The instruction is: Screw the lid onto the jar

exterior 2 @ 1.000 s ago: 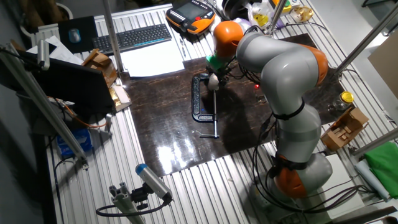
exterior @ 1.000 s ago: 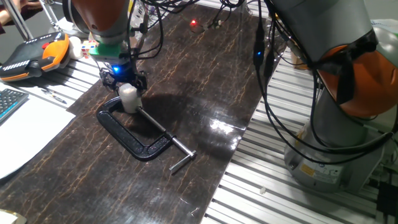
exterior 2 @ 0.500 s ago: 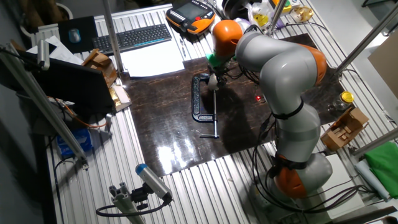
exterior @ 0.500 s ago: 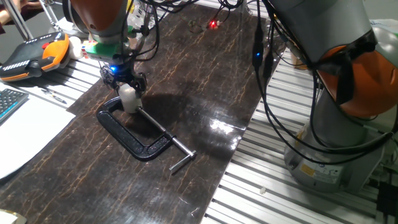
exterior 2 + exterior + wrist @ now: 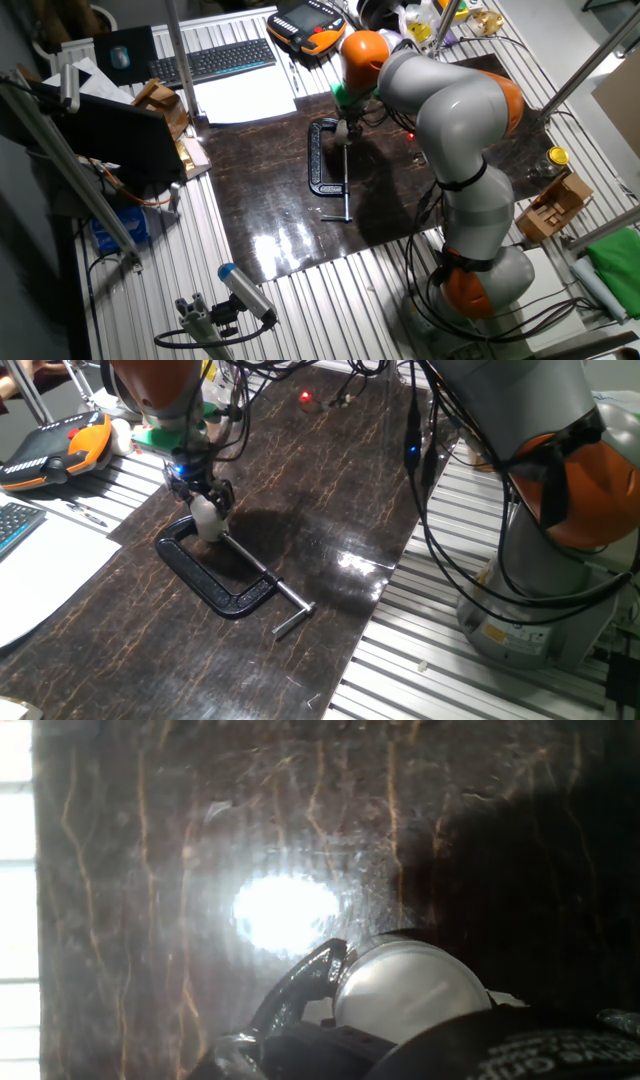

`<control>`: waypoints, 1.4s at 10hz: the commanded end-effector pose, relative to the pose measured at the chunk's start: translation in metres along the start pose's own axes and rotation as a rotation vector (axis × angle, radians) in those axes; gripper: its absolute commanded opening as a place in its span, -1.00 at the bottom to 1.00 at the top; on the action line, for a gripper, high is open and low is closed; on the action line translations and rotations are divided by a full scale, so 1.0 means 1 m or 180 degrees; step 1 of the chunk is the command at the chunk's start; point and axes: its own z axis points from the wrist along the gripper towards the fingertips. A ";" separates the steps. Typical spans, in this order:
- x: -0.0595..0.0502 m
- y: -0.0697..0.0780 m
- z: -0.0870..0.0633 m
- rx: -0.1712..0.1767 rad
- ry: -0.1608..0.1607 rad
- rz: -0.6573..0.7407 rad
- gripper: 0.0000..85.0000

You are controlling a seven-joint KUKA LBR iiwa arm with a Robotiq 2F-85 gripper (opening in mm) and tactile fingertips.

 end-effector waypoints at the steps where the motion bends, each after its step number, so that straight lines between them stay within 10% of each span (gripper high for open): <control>1: 0.000 0.000 0.000 0.0018 -0.0029 0.0599 0.66; 14: -0.002 0.000 -0.003 0.0029 -0.0022 0.0790 1.00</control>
